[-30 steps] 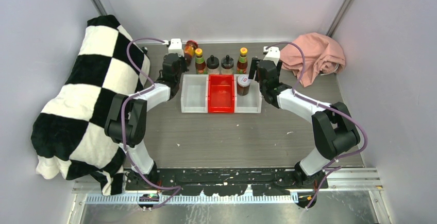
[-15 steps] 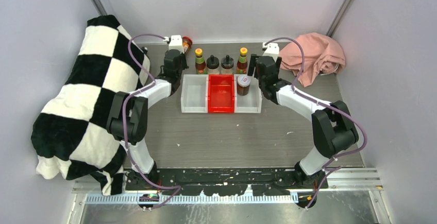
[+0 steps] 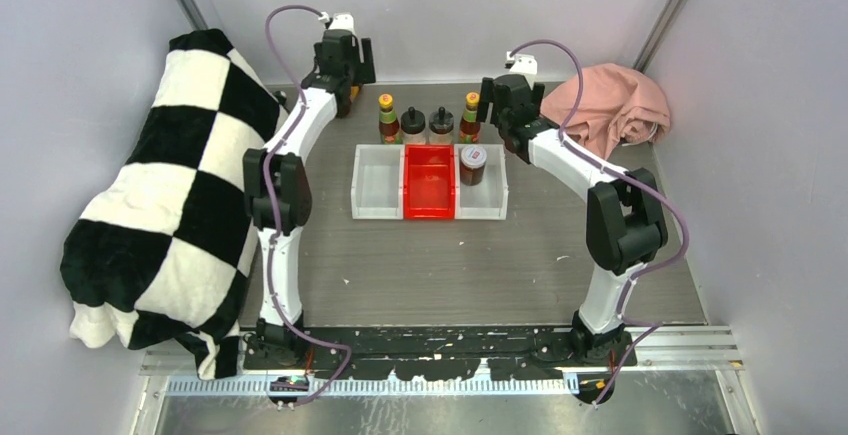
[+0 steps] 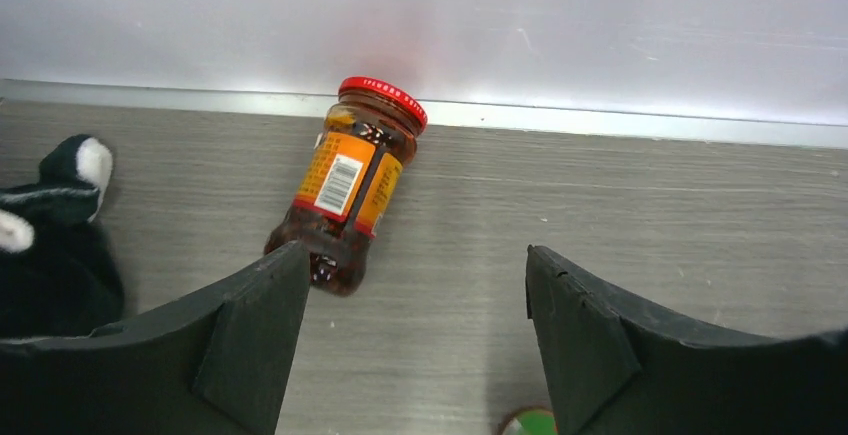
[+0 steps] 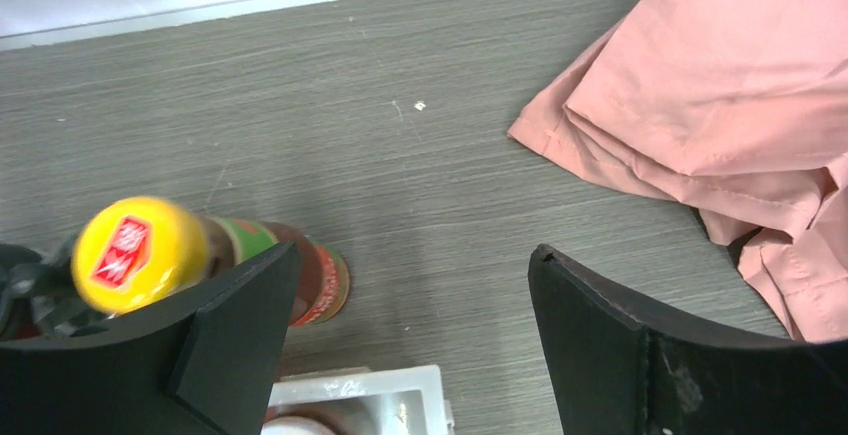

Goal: Organize the condiment bottles
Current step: Move the bottle to the center of the board.

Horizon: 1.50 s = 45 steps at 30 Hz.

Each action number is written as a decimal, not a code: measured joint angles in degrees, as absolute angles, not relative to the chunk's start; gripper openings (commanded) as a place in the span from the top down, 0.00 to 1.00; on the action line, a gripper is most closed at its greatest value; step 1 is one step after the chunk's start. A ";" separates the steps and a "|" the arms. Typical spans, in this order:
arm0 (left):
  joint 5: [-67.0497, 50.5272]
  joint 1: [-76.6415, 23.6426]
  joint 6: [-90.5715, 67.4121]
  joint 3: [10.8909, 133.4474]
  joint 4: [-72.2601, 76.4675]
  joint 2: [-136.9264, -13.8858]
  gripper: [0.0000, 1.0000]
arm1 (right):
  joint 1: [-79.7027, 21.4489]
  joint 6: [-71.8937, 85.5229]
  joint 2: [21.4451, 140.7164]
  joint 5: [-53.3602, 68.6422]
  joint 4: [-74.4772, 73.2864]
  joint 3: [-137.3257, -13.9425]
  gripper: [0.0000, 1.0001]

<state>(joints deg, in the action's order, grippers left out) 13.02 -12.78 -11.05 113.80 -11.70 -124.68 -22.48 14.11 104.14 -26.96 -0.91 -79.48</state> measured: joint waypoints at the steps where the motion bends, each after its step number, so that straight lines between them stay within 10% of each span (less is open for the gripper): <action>1: 12.60 -12.38 -11.57 118.24 -14.76 -127.42 0.15 | -21.91 14.15 104.95 -26.65 -1.48 -80.23 0.10; 11: 10.87 -9.89 -14.87 144.55 -31.53 -148.83 0.03 | -19.11 14.15 111.18 -24.67 -3.68 -84.88 0.10; 45: 28.77 -7.35 -13.54 131.24 -6.02 -148.73 0.10 | -18.33 12.38 119.66 -22.68 -3.22 -88.53 0.10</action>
<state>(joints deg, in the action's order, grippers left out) 28.77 -7.35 -13.54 131.24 -6.02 -148.73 -18.33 12.38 119.66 -22.68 -3.22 -88.53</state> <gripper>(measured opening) 0.900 0.901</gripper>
